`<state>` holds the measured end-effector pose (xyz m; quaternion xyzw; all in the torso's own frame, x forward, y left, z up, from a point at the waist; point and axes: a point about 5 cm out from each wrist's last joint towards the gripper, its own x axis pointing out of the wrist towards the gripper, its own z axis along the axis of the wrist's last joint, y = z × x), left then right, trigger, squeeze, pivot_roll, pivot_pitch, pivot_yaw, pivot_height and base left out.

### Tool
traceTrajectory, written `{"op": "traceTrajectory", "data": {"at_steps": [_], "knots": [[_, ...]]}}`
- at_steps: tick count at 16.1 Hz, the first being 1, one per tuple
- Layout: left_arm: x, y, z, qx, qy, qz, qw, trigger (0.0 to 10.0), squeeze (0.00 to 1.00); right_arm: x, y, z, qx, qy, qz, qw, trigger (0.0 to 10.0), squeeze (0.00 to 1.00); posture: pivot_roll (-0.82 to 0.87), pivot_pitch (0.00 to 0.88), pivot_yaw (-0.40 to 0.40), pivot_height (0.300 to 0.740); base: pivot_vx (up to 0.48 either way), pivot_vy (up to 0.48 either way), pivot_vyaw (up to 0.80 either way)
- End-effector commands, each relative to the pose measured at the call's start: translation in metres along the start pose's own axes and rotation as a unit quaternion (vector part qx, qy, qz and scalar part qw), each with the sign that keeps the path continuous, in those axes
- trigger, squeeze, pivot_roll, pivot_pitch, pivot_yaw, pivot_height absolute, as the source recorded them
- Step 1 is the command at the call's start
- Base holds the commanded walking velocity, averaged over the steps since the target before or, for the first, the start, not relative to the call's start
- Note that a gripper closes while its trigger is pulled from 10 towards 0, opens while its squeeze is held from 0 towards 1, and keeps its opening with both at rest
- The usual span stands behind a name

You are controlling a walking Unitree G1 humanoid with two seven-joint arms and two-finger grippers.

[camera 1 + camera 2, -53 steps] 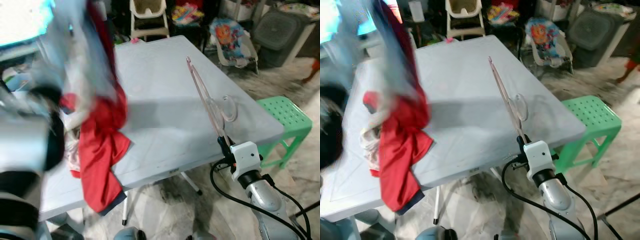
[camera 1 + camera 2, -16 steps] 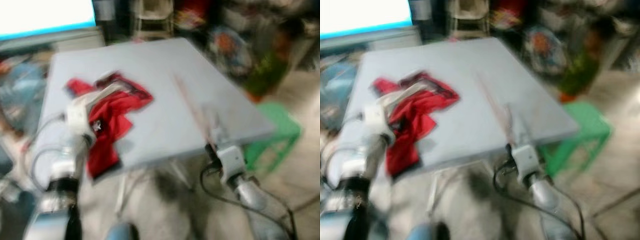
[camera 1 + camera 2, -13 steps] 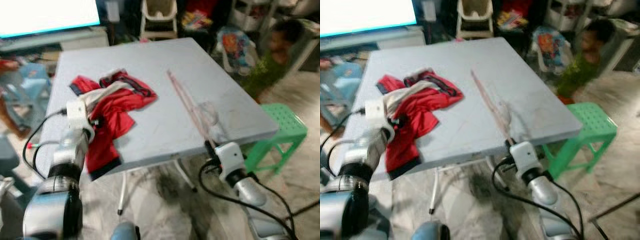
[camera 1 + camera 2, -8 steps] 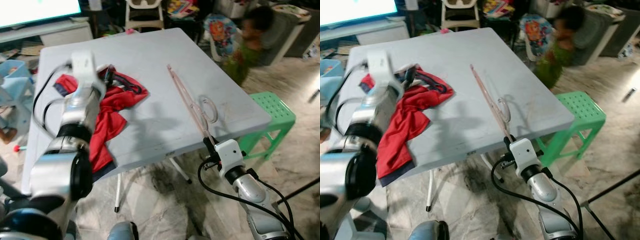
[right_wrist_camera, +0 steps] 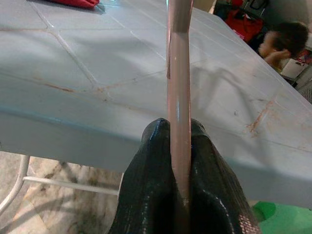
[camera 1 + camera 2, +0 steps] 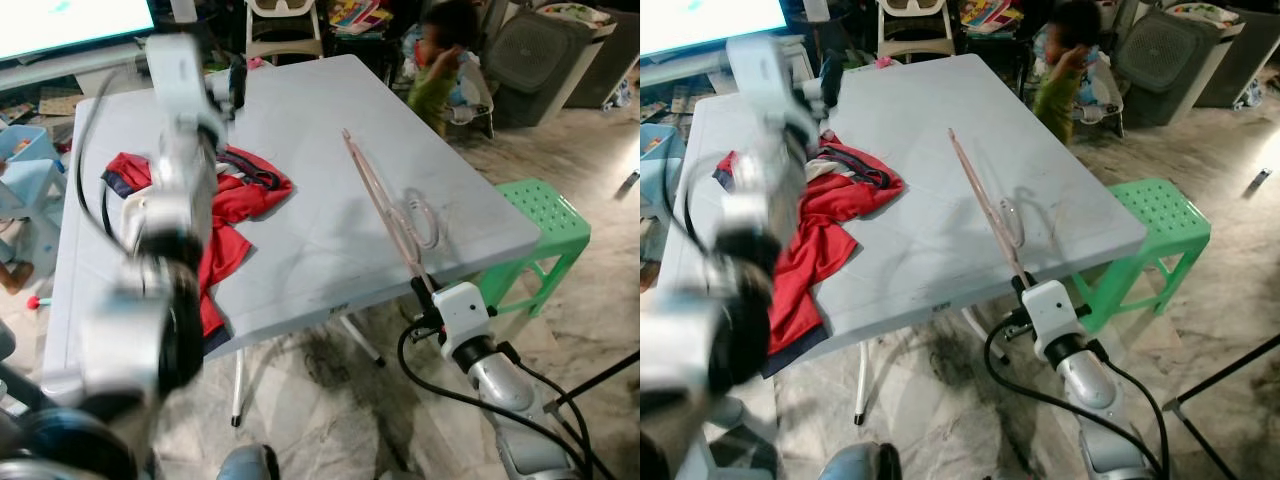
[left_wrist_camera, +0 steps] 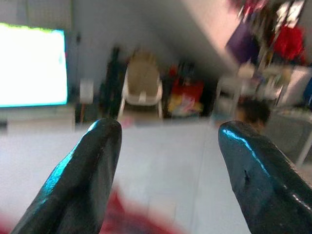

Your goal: Hang hanger

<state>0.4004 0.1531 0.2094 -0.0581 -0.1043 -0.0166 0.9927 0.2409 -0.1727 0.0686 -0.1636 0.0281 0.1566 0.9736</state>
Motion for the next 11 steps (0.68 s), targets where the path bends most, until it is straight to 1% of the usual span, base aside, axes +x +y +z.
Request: {"op": "traceTrajectory", "data": {"at_steps": [1, 2, 3, 4, 5, 6, 7, 8, 9, 10, 11], "knots": [[-0.016, 0.005, -0.013, 0.008, 0.012, 0.011, 1.0, 10.0, 0.0, 0.002, 0.001, 0.002, 0.0, -0.004, 0.004, 1.0, 10.0, 0.0, -0.06, 0.0, 0.039, 0.74, 0.0, 0.0, 0.0], [-0.047, 0.01, -0.041, 0.022, 0.043, 0.022, 0.999, 10.0, 0.0, 0.005, 0.004, 0.002, 0.001, -0.005, 0.011, 1.0, 10.0, 0.0, -0.04, 0.0, 0.032, 0.74, 0.0, 0.0, 0.0], [-0.072, 0.02, -0.061, 0.024, 0.073, 0.041, 0.996, 10.0, 0.0, 0.008, 0.006, 0.003, 0.0, -0.007, 0.016, 1.0, 10.0, 0.0, -0.02, 0.0, 0.023, 0.74, 0.0, 0.0, 0.0], [-0.081, 0.024, -0.067, 0.023, 0.083, 0.049, 0.995, 10.0, 0.0, 0.009, 0.006, 0.004, 0.0, -0.008, 0.017, 1.0, 10.0, 0.0, -0.02, 0.0, 0.023, 0.74, 0.0, 0.0, 0.0], [-0.099, 0.031, -0.074, 0.034, 0.094, 0.057, 0.993, 10.0, 0.0, 0.011, 0.006, 0.004, 0.001, -0.01, 0.018, 1.0, 10.0, 0.0, 0.0, 0.0, 0.018, 0.74, 0.0, 0.0, 0.0], [-0.107, 0.036, -0.077, 0.04, 0.101, 0.062, 0.992, 10.0, 0.0, 0.012, 0.006, 0.005, 0.001, -0.01, 0.02, 1.0, 10.0, 0.0, 0.0, 0.0, 0.018, 0.74, 0.0, 0.0, 0.0], [-0.12, 0.042, -0.078, 0.044, 0.11, 0.077, 0.99, 10.0, 0.0, 0.012, 0.007, 0.004, 0.0, -0.011, 0.022, 1.0, 10.0, 0.0, 0.02, 0.0, 0.016, 0.74, 0.0, 0.0, 0.0], [-0.129, 0.048, -0.077, 0.05, 0.113, 0.094, 0.988, 10.0, 0.0, 0.013, 0.007, 0.004, 0.0, -0.01, 0.023, 1.0, 10.0, 0.0, 0.02, 0.0, 0.017, 0.74, 0.0, 0.0, 0.0], [-0.139, 0.051, -0.081, 0.049, 0.135, 0.106, 0.984, 10.0, 0.0, 0.014, 0.008, 0.003, 0.001, -0.01, 0.025, 1.0, 10.0, 0.0, 0.02, 0.0, 0.017, 0.74, 0.0, 0.0, 0.0], [-0.142, 0.051, -0.083, 0.045, 0.144, 0.111, 0.982, 10.0, 0.0, 0.014, 0.008, 0.004, 0.002, -0.011, 0.025, 1.0, 10.0, 0.0, 0.02, 0.0, 0.017, 0.74, 0.0, 0.0, 0.0], [-0.146, 0.051, -0.091, 0.047, 0.17, 0.109, 0.978, 10.0, 0.0, 0.015, 0.01, 0.004, 0.004, -0.012, 0.027, 1.0, 10.0, 0.0, 0.02, 0.0, 0.017, 0.74, 0.0, 0.0, 0.0]]}}
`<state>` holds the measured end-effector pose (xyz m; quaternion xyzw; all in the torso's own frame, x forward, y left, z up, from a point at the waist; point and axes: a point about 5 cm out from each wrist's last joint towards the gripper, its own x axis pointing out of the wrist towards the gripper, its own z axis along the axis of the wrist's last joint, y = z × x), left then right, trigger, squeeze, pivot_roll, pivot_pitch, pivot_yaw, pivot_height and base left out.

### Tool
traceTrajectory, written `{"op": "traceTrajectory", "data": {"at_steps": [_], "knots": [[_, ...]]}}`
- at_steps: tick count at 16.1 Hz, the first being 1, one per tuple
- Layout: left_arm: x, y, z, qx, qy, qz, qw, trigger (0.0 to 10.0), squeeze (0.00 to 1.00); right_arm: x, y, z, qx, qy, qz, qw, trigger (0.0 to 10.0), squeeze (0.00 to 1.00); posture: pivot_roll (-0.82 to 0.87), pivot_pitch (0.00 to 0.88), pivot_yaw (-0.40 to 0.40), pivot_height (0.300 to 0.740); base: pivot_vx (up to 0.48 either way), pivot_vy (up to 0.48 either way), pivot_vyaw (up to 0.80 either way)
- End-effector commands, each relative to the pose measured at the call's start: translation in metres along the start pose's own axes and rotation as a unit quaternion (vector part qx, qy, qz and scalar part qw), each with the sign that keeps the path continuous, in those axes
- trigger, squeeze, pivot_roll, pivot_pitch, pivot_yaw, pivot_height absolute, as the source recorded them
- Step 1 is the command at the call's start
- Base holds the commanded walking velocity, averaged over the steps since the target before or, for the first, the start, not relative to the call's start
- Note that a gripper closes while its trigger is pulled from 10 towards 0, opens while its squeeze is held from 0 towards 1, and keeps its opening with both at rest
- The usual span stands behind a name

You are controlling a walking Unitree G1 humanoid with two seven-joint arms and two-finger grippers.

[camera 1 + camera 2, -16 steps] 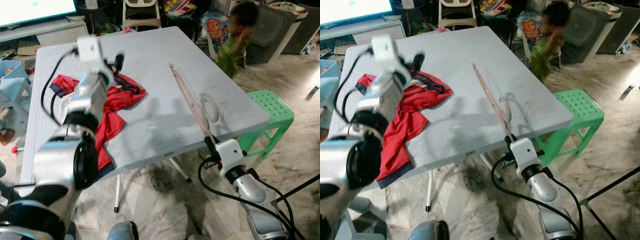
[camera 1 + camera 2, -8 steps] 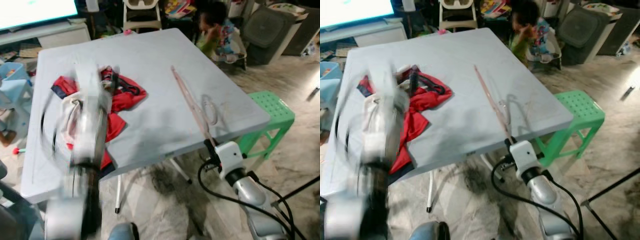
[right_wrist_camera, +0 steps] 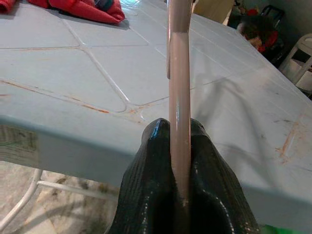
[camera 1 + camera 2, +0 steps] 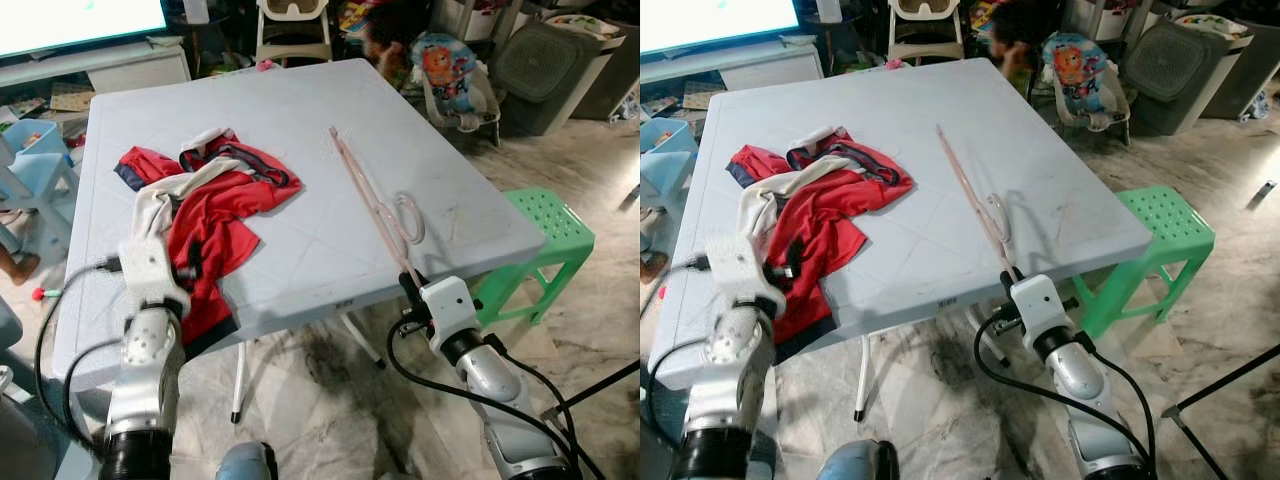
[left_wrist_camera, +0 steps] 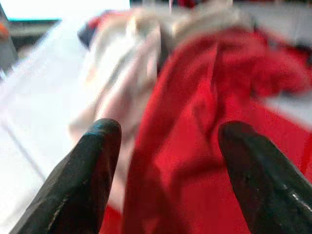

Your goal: Hang hanger

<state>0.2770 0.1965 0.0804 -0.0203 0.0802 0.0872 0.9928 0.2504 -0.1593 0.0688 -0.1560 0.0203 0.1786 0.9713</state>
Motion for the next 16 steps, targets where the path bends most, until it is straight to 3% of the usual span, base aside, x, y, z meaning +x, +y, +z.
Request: {"op": "traceTrajectory", "data": {"at_steps": [1, 2, 3, 6, 8, 10, 11, 12, 14, 16], "knots": [[0.0, -0.001, -0.008, 0.0, 0.041, 0.0, 0.999, 10.0, 0.0, 0.002, 0.002, 0.0, -0.003, -0.001, 0.01, 1.0, 10.0, 0.0, 0.02, 0.0, 0.017, 0.74, 0.0, 0.0, 0.0], [0.005, -0.001, -0.024, -0.007, 0.106, 0.004, 0.994, 10.0, 0.0, 0.002, 0.001, 0.0, -0.005, -0.002, 0.01, 1.0, 10.0, 0.0, 0.02, 0.0, 0.017, 0.74, 0.0, 0.0, 0.0], [0.013, -0.004, -0.03, -0.009, 0.138, -0.007, 0.99, 10.0, 0.0, 0.001, -0.002, 0.0, -0.007, -0.002, 0.005, 1.0, 10.0, 0.0, 0.0, 0.0, 0.019, 0.74, 0.0, 0.0, 0.0], [0.038, -0.001, -0.025, -0.023, 0.154, 0.004, 0.988, 10.0, 0.0, 0.001, -0.006, 0.001, -0.01, -0.002, -0.003, 1.0, 10.0, 0.0, -0.02, 0.0, 0.02, 0.74, 0.0, 0.0, 0.0], [0.062, 0.007, -0.01, -0.072, 0.159, 0.038, 0.984, 10.0, 0.0, 0.001, -0.007, 0.002, -0.015, 0.0, -0.003, 1.0, 10.0, 0.0, -0.04, 0.0, 0.022, 0.74, 0.0, 0.0, 0.0], [0.077, 0.002, 0.007, -0.139, 0.16, 0.051, 0.976, 10.0, 0.0, 0.002, -0.009, 0.002, -0.02, 0.002, -0.008, 1.0, 10.0, 0.0, -0.06, 0.0, 0.023, 0.74, 0.0, 0.0, 0.0], [0.082, -0.002, 0.014, -0.151, 0.155, 0.047, 0.975, 10.0, 0.0, 0.002, -0.009, 0.003, -0.02, 0.001, -0.008, 1.0, 10.0, 0.0, -0.06, 0.0, 0.024, 0.74, 0.0, 0.0, 0.0], [0.092, -0.019, 0.035, -0.185, 0.142, 0.027, 0.972, 10.0, 0.0, 0.003, -0.008, 0.005, -0.021, -0.003, -0.008, 1.0, 10.0, 0.0, -0.07, 0.0, 0.026, 0.74, 0.0, 0.0, 0.0], [0.098, -0.035, 0.052, -0.217, 0.122, 0.002, 0.969, 10.0, 0.0, 0.004, -0.007, 0.004, -0.028, 0.0, -0.007, 1.0, 10.0, 0.0, -0.08, 0.0, 0.031, 0.74, 0.0, 0.0, 0.0], [0.103, -0.067, 0.077, -0.238, 0.103, -0.052, 0.964, 10.0, 0.0, 0.006, -0.009, 0.005, -0.036, -0.002, -0.011, 0.999, 10.0, 0.0, -0.1, 0.0, 0.044, 0.74, 0.0, 0.0, 0.0]]}}
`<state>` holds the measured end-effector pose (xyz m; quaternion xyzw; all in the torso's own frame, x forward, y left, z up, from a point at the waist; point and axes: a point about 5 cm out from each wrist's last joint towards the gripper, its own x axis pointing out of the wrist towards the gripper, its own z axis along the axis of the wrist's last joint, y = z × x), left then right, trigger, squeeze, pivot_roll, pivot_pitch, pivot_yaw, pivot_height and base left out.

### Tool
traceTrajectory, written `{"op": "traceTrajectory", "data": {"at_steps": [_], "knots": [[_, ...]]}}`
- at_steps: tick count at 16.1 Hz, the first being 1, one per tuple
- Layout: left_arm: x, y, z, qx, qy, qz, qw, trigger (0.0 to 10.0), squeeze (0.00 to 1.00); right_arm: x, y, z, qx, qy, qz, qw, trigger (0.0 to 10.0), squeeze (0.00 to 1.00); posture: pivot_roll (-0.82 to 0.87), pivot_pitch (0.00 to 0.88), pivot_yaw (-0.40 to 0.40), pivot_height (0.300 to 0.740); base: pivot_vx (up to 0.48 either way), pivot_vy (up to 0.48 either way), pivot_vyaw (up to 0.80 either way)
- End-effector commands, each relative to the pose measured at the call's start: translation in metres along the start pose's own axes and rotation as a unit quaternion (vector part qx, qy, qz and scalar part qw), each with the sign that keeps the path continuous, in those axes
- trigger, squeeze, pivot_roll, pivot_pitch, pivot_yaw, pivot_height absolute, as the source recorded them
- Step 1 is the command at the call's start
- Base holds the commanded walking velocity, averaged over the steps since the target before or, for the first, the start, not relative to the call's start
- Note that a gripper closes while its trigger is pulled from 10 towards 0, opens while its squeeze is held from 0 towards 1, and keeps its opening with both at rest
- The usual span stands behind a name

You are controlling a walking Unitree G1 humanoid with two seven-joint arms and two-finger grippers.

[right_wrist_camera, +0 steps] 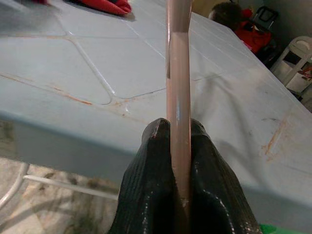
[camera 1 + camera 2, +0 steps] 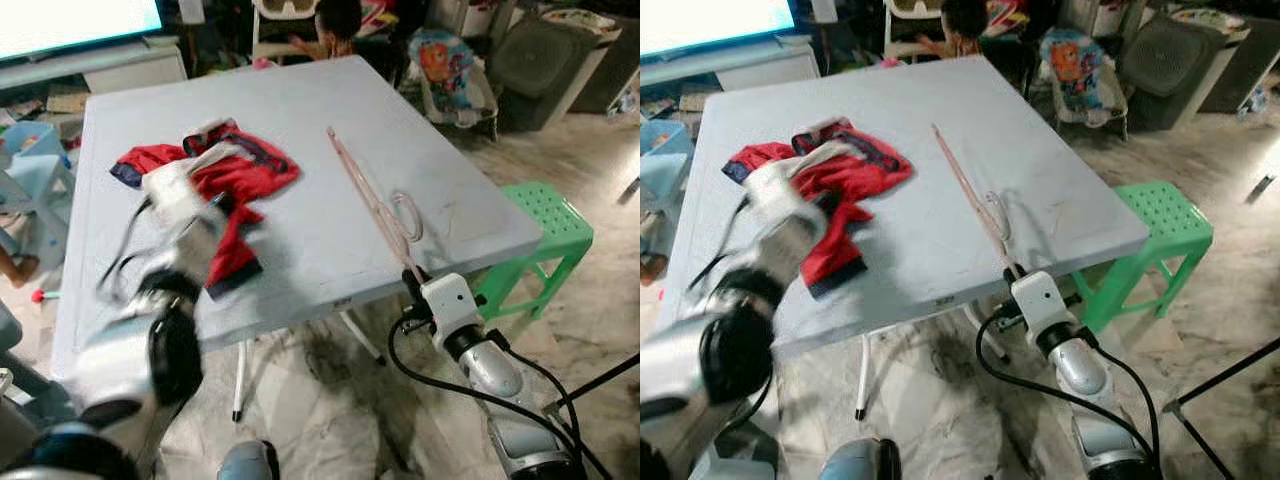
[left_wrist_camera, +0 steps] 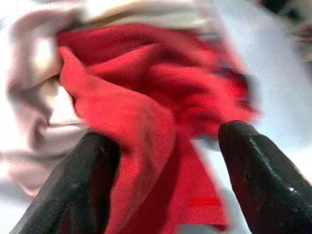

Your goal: Hang hanger

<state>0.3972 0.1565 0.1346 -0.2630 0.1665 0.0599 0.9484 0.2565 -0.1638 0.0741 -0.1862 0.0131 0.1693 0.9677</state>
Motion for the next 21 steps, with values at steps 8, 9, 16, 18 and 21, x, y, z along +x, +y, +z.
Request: {"op": "traceTrajectory", "data": {"at_steps": [8, 9, 16, 18, 21], "knots": [[-0.006, -0.023, 0.004, 0.19, -0.096, -0.102, 0.972, 10.0, 0.0, -0.006, 0.001, 0.0, 0.005, -0.001, -0.022, 1.0, 10.0, 0.0, -0.09, 0.0, 0.059, 0.74, 0.0, 0.0, 0.0], [-0.012, -0.011, -0.01, 0.226, -0.105, -0.12, 0.961, 10.0, 0.0, -0.007, 0.002, -0.001, 0.008, -0.001, -0.021, 1.0, 10.0, 0.0, -0.08, 0.0, 0.058, 0.74, 0.0, 0.0, 0.0], [-0.065, 0.041, -0.024, 0.28, -0.234, -0.055, 0.929, 10.0, 1.0, -0.012, -0.004, -0.008, 0.023, 0.012, -0.051, 0.998, 10.0, 0.0, -0.06, 0.0, 0.054, 0.74, 0.0, 0.0, 0.0], [-0.073, 0.029, -0.042, 0.293, -0.219, -0.084, 0.927, 10.0, 1.0, -0.01, -0.008, -0.005, 0.031, 0.007, -0.064, 0.997, 10.0, 0.0, -0.05, 0.0, 0.053, 0.74, 0.0, 0.0, 0.0], [-0.087, 0.012, -0.066, 0.298, -0.192, -0.148, 0.923, 10.0, 0.0, -0.002, -0.012, 0.002, 0.034, -0.005, -0.065, 0.997, 10.0, 0.0, -0.04, 0.0, 0.063, 0.74, 0.0, 0.0, 0.0]]}}
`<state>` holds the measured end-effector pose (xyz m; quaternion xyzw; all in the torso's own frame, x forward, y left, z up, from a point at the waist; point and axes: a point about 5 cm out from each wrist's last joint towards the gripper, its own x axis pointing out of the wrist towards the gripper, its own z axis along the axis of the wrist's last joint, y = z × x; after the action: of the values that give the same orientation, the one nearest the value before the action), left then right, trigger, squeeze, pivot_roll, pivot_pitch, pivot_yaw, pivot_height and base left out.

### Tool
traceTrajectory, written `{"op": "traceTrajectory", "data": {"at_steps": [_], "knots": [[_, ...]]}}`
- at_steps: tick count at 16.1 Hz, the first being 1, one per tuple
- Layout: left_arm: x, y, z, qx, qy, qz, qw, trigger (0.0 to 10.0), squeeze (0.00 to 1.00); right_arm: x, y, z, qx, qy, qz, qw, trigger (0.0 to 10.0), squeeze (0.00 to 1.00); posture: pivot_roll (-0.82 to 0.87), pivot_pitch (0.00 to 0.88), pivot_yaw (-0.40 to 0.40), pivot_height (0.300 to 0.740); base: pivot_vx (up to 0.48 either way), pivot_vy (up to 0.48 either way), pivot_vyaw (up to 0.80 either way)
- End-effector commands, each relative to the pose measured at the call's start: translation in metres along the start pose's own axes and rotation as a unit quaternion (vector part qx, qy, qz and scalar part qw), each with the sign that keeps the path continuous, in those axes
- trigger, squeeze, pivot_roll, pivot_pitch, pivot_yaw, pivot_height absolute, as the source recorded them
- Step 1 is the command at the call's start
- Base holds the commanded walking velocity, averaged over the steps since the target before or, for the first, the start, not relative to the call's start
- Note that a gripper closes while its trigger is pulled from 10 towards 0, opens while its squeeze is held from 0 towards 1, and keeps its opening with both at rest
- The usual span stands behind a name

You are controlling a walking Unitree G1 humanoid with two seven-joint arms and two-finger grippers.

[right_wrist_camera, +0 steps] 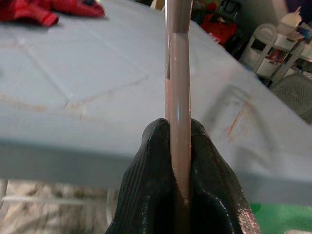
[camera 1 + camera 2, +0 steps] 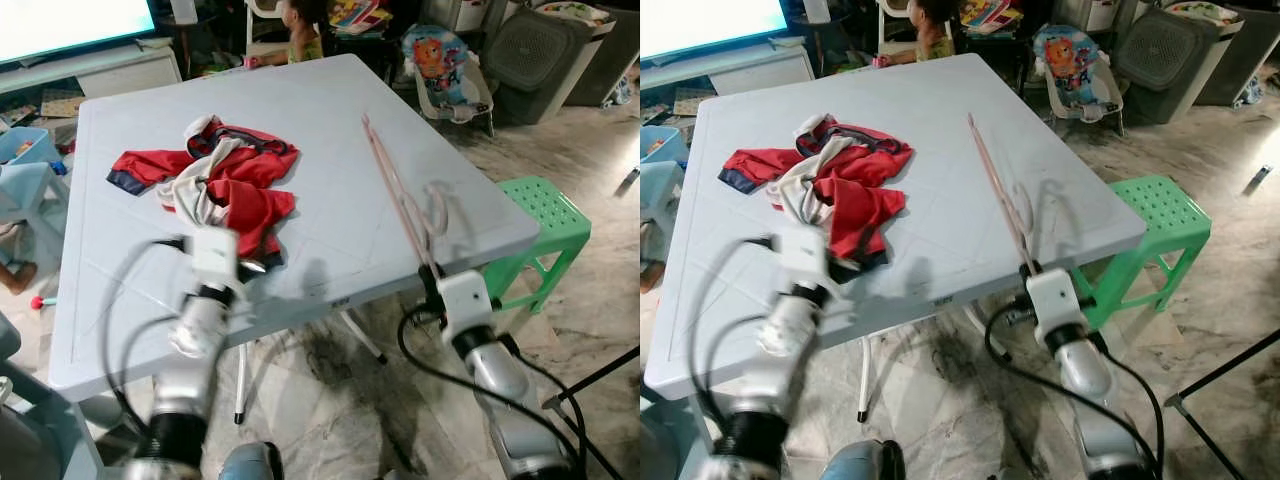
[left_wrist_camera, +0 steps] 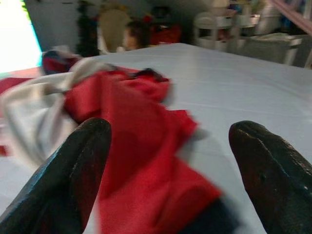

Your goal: Hang hanger

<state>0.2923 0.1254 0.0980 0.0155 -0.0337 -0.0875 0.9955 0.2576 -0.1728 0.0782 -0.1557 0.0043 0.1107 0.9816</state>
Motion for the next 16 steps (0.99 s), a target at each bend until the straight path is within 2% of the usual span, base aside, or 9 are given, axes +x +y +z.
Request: {"op": "traceTrajectory", "data": {"at_steps": [1, 4, 7, 10, 15, 16], "knots": [[-0.001, 0.002, 0.007, -0.006, -0.004, 0.004, 1.0, 10.0, 0.0, 0.002, -0.004, 0.003, 0.006, -0.003, -0.007, 1.0, 10.0, 0.0, -0.04, 0.0, 0.061, 0.74, 0.0, 0.0, 0.0], [-0.003, -0.002, 0.011, -0.025, 0.003, 0.001, 1.0, 10.0, 0.0, 0.0, -0.004, -0.001, 0.022, 0.013, -0.006, 1.0, 10.0, 0.0, -0.04, 0.0, 0.056, 0.74, 0.0, 0.0, -0.19], [-0.004, -0.002, 0.012, -0.025, 0.009, -0.006, 1.0, 10.0, 0.0, -0.003, -0.002, -0.004, 0.02, 0.016, -0.005, 1.0, 10.0, 0.0, -0.04, 0.0, 0.057, 0.74, 0.0, 0.0, -0.8], [0.0, -0.011, 0.02, -0.023, -0.001, -0.029, 0.999, 10.0, 0.0, -0.002, -0.002, -0.003, 0.024, 0.019, -0.006, 1.0, 10.0, 0.0, -0.05, 0.0, 0.06, 0.74, 0.0, 0.0, -0.8], [-0.004, -0.018, 0.019, -0.022, 0.005, -0.043, 0.999, 10.0, 0.0, -0.004, -0.004, -0.005, 0.021, 0.025, -0.009, 0.999, 10.0, 0.0, -0.06, 0.0, 0.059, 0.74, 0.0, 0.0, -0.8], [-0.004, -0.018, 0.019, -0.021, 0.005, -0.043, 0.999, 10.0, 0.0, -0.003, -0.003, -0.005, 0.02, 0.025, -0.006, 0.999, 10.0, 0.0, -0.06, 0.0, 0.059, 0.74, 0.0, 0.0, 0.0]]}}
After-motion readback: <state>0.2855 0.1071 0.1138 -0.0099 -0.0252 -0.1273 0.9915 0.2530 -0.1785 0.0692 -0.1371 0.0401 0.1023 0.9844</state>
